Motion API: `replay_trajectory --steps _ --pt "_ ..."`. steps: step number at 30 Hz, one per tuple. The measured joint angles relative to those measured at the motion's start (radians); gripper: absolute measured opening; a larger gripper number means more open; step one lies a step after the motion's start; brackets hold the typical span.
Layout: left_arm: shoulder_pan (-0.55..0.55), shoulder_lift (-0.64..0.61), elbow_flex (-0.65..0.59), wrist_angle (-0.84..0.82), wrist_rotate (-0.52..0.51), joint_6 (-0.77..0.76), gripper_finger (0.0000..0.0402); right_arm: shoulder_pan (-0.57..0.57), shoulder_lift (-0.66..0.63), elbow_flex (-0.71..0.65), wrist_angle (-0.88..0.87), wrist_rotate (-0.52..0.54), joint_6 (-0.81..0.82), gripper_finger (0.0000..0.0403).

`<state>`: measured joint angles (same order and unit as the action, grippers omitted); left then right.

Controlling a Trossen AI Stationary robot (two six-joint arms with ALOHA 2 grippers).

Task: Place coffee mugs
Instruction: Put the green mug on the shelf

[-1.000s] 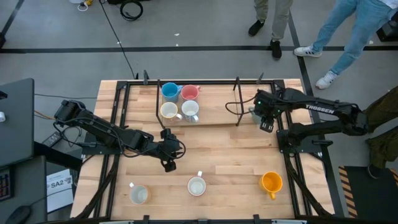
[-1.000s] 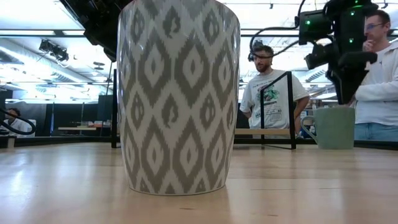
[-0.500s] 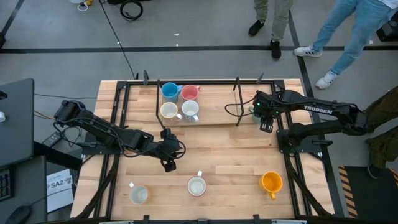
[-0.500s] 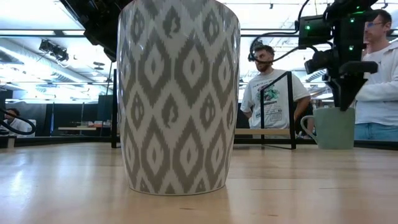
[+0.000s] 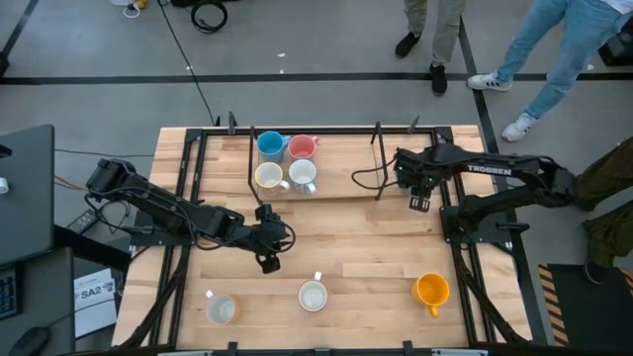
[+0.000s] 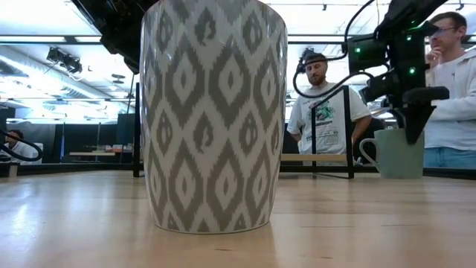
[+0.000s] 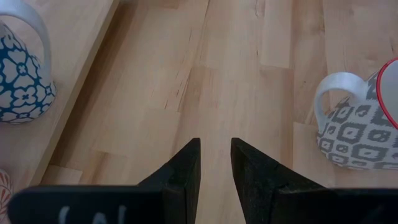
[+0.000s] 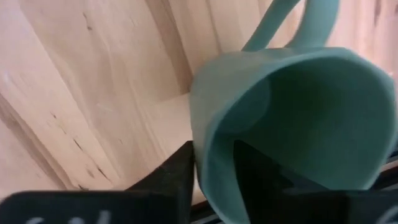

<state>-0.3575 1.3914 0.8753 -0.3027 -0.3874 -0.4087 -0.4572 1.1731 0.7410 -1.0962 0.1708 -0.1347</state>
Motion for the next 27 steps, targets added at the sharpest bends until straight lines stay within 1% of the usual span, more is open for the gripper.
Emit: replay_trajectory --steps 2,4,5,6,8,10,13,17,21,27 --pt "0.0 0.0 0.0 0.0 0.0 0.0 0.0096 0.0 0.016 0.005 0.0 0.005 0.013 0.0077" --pt "0.0 0.0 0.0 0.0 0.0 0.0 0.0096 0.0 0.024 0.01 0.01 -0.008 0.059 0.0042" --pt "0.0 0.0 0.0 0.0 0.0 0.0 0.0096 0.0 0.028 0.013 0.008 -0.023 0.092 0.0028" --pt "0.0 0.0 0.0 0.0 0.0 0.001 0.0096 0.0 0.028 0.013 0.007 -0.037 0.11 0.0024" --pt "0.0 0.0 0.0 0.0 0.0 0.001 0.0096 -0.001 0.03 0.014 0.01 -0.052 0.179 0.0024" --pt "0.0 0.0 0.0 0.0 0.0 0.001 0.0096 -0.001 0.03 0.014 0.011 -0.065 0.285 0.003" --pt "0.0 0.0 0.0 0.0 0.0 0.001 0.0096 -0.001 0.03 0.014 0.012 -0.1 0.477 0.0042" --pt "0.0 0.0 0.0 0.0 0.0 0.001 0.0096 -0.001 0.029 0.016 0.011 -0.152 0.742 0.0037" --pt "0.0 0.0 0.0 0.0 0.0 0.001 0.0096 -0.007 0.029 0.015 0.024 -0.166 0.834 0.0034" --pt "0.0 0.0 0.0 0.0 0.0 0.002 0.0096 -0.044 0.029 0.014 0.078 -0.229 1.006 0.0047"
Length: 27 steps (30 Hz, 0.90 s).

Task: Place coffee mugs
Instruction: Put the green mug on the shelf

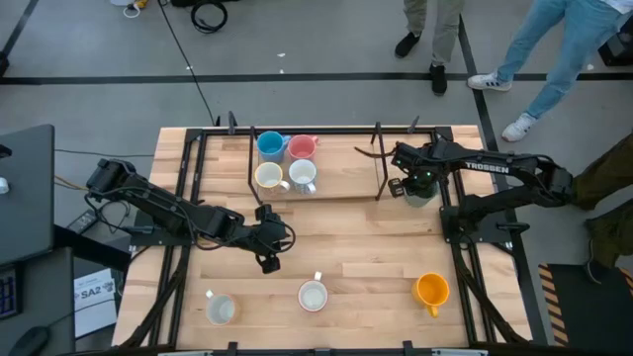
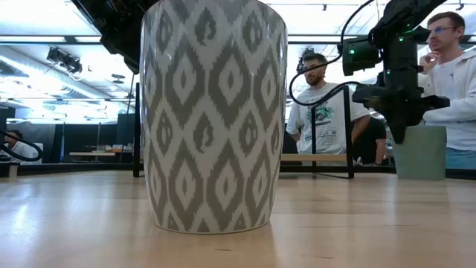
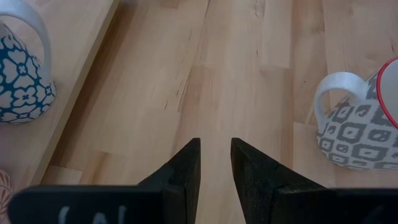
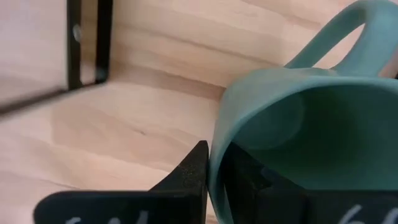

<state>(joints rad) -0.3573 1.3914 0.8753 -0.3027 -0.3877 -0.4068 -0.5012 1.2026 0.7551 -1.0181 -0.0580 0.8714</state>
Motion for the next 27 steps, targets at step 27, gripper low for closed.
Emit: replay_trajectory --steps 27 --pt "0.0 0.0 0.0 0.0 0.0 0.026 0.0096 -0.058 0.004 -0.005 0.119 -0.003 0.225 0.0101"
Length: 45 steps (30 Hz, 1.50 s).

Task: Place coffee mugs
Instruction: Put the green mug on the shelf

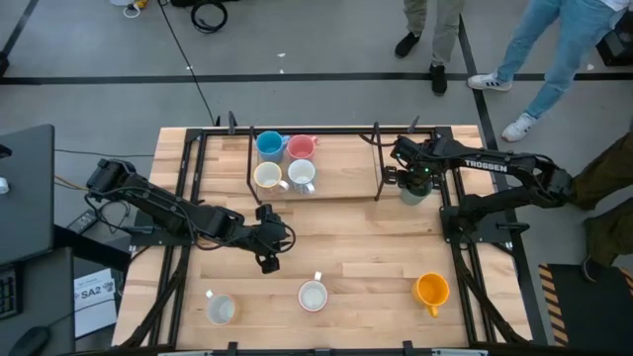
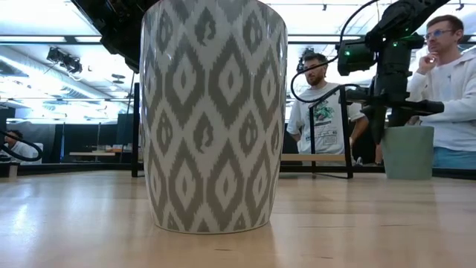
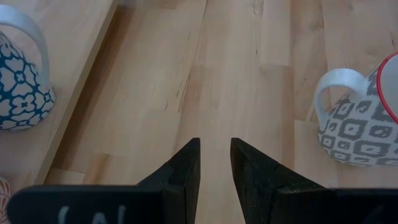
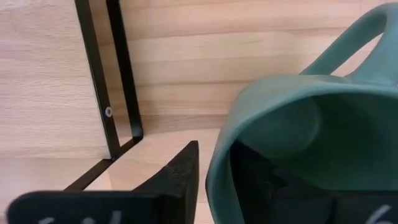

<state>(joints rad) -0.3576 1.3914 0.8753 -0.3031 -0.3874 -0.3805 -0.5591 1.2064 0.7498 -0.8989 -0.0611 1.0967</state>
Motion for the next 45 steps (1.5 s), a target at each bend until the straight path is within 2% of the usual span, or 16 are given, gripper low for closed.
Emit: replay_trajectory --steps 6,12,21,25,31,36,41,45 --pt "0.0 0.0 0.0 0.0 0.0 0.0 0.0096 0.0 0.0 0.0 -0.005 0.001 0.005 0.0132" --pt "0.0 0.0 0.0 0.0 0.0 -0.001 0.0096 0.0 -0.013 0.001 -0.008 0.005 -0.049 0.0138" --pt "0.0 0.0 0.0 0.0 0.0 -0.001 0.0096 0.0 -0.146 0.002 -0.042 0.006 -0.144 0.0137" --pt "0.0 0.0 0.0 0.0 0.0 -0.001 0.0096 0.0 -0.237 0.002 -0.115 0.003 -0.266 0.0138" --pt "0.0 0.0 0.0 0.0 0.0 -0.001 0.0096 0.036 -0.365 0.003 -0.201 -0.06 -0.652 0.0137" --pt "0.0 0.0 0.0 0.0 0.0 -0.002 0.0096 0.112 -0.422 0.003 -0.201 -0.062 -0.866 0.0138" --pt "0.0 0.0 0.0 0.0 0.0 -0.002 0.0096 0.187 -0.419 -0.003 -0.219 -0.056 -0.961 0.0137" --pt "0.0 0.0 0.0 0.001 0.0 -0.002 0.0096 0.249 -0.399 -0.025 -0.224 0.03 -0.968 0.0138"
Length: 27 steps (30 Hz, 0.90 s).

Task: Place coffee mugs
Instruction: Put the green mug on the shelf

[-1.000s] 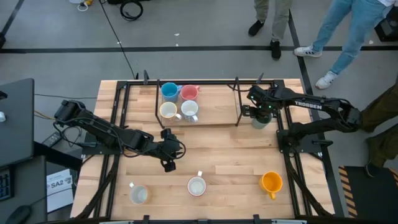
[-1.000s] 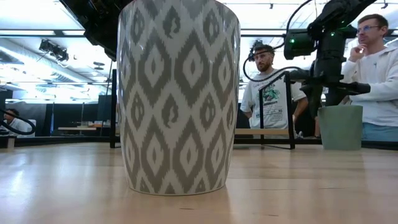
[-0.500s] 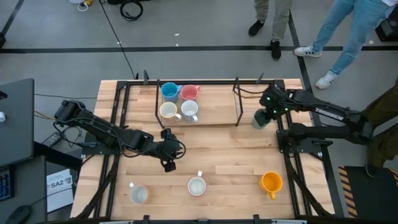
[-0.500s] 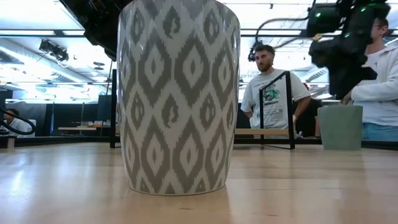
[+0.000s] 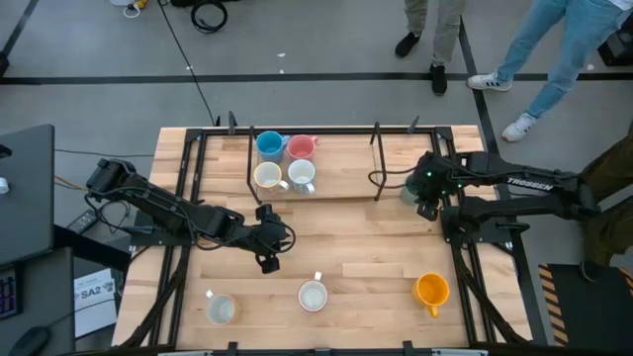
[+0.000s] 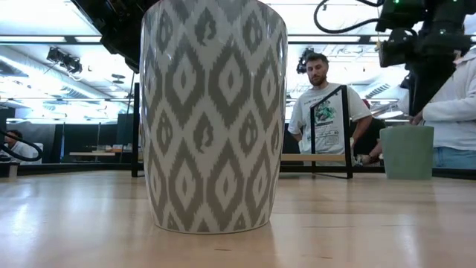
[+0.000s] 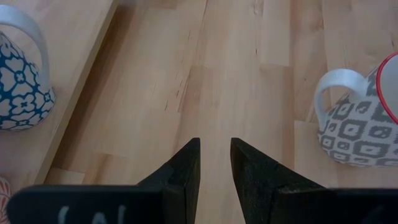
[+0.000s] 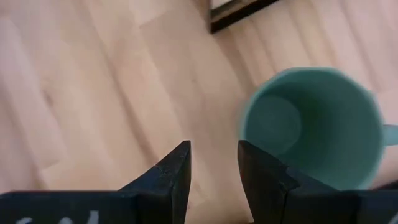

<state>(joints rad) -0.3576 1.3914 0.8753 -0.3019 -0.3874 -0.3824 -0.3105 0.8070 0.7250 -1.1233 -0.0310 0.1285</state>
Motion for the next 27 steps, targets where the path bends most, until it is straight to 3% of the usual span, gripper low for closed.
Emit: replay_trajectory --steps 6,16,21,27 --pt "0.0 0.0 0.0 0.003 0.0 0.0 0.0096 0.046 0.021 0.0 -0.008 0.114 0.046 0.0138" --pt "0.0 0.0 0.0 0.018 0.0 0.0 0.0096 0.07 0.106 0.0 -0.009 0.118 0.051 0.0138" --pt "0.0 0.0 0.0 0.018 0.0 0.0 0.0096 0.07 0.173 0.0 -0.019 0.186 0.083 0.0138" --pt "0.0 0.0 0.0 0.018 0.0 0.0 0.0096 0.07 0.235 0.0 -0.019 0.189 0.086 0.0137"
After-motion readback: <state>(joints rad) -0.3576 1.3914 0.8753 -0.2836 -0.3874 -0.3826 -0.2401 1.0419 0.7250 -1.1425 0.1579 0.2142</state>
